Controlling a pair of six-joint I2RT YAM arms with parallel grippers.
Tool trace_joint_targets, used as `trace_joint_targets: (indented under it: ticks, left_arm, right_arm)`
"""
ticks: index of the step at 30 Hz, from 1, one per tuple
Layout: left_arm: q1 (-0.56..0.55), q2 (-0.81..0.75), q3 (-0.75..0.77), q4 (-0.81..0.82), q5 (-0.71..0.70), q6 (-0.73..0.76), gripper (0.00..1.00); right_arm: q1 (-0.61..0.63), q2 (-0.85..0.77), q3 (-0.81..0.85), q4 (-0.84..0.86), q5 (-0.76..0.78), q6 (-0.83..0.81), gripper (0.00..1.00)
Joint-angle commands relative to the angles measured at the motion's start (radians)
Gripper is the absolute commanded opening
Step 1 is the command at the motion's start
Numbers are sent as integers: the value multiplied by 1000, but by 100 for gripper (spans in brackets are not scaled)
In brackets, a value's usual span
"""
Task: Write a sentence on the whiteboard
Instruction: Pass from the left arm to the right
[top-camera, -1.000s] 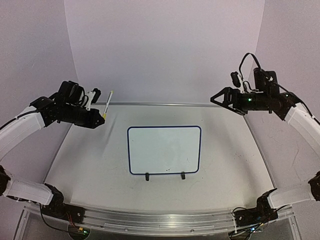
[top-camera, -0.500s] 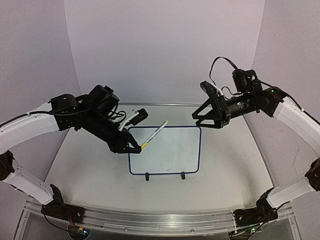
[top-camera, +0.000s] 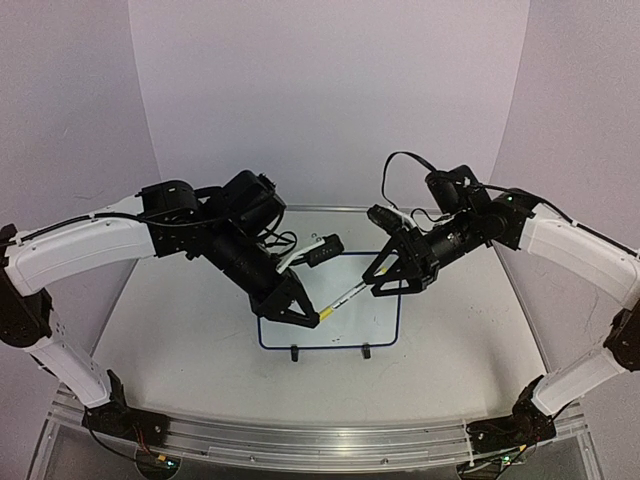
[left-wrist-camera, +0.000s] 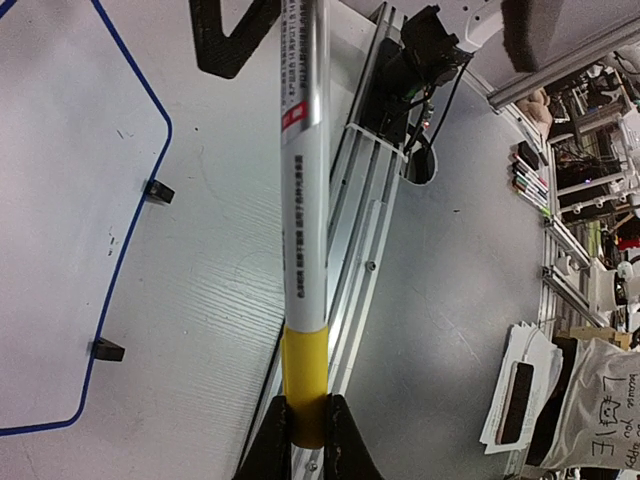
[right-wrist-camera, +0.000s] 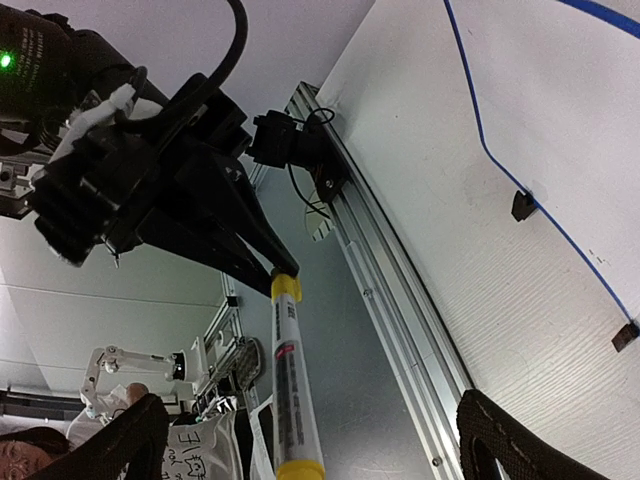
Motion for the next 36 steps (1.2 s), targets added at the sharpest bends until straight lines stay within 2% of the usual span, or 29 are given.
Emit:
trace_joint_targets:
  ticks: [1, 14, 26, 36]
  left_arm:
    - [-14, 28, 68, -52, 65, 43, 0]
    - [-18, 70, 102, -85, 57, 78, 0]
    - [-18, 102, 113, -88, 55, 91, 0]
    - [-17, 128, 123, -88, 43, 140, 0]
  right_arm:
    - [23, 20, -5, 8, -50, -34, 96]
    - [83, 68, 11, 14, -56, -43, 94]
    - [119, 92, 24, 39, -46, -26, 84]
    - [138, 111, 30, 46, -53, -19, 80]
